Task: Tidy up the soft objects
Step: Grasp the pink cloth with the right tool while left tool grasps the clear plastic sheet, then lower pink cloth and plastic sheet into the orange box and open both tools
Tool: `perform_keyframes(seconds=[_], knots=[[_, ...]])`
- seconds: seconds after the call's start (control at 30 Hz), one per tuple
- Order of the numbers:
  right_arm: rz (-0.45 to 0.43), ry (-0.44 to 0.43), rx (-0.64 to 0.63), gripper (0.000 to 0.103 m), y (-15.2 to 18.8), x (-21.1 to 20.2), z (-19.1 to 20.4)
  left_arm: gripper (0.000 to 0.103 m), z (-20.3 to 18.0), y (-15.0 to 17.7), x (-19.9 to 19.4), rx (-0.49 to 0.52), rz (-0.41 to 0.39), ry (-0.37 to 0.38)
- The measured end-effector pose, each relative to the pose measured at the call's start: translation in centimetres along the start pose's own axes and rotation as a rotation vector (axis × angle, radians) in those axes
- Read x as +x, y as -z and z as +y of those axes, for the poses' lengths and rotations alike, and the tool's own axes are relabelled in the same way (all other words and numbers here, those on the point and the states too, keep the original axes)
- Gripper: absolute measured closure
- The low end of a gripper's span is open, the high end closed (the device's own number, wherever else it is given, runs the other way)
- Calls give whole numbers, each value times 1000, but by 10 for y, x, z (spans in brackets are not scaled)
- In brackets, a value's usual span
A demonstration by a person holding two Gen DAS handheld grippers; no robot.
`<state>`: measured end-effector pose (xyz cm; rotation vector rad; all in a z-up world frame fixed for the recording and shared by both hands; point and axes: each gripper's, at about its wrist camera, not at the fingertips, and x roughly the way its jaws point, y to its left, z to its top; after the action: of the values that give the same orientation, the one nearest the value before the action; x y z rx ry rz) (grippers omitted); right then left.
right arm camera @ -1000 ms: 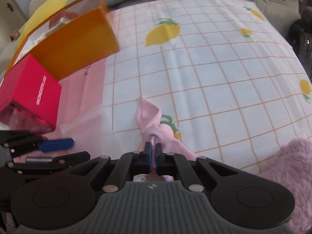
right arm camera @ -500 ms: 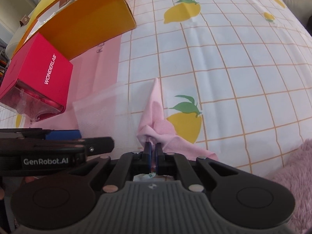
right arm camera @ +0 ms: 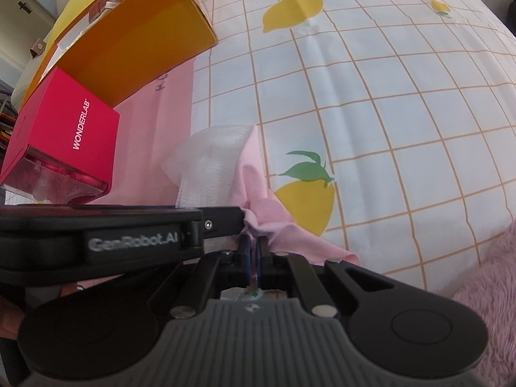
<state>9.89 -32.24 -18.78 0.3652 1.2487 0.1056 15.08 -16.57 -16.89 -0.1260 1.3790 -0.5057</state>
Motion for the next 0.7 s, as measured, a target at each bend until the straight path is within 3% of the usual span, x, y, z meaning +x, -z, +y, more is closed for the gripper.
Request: perform_keyframes(seconds=[0.17,0.43,0.7], knots=[[-1,0,1,103,1,-1,-1,100,4,3,-9,14,-31,-6],[-61,13,-7,103,3,-15,3,100,20,4,-50,50,-120,-27],[-173,20,-37,103,-7,-60,16,100,29,-3,-118,38,-283,25]])
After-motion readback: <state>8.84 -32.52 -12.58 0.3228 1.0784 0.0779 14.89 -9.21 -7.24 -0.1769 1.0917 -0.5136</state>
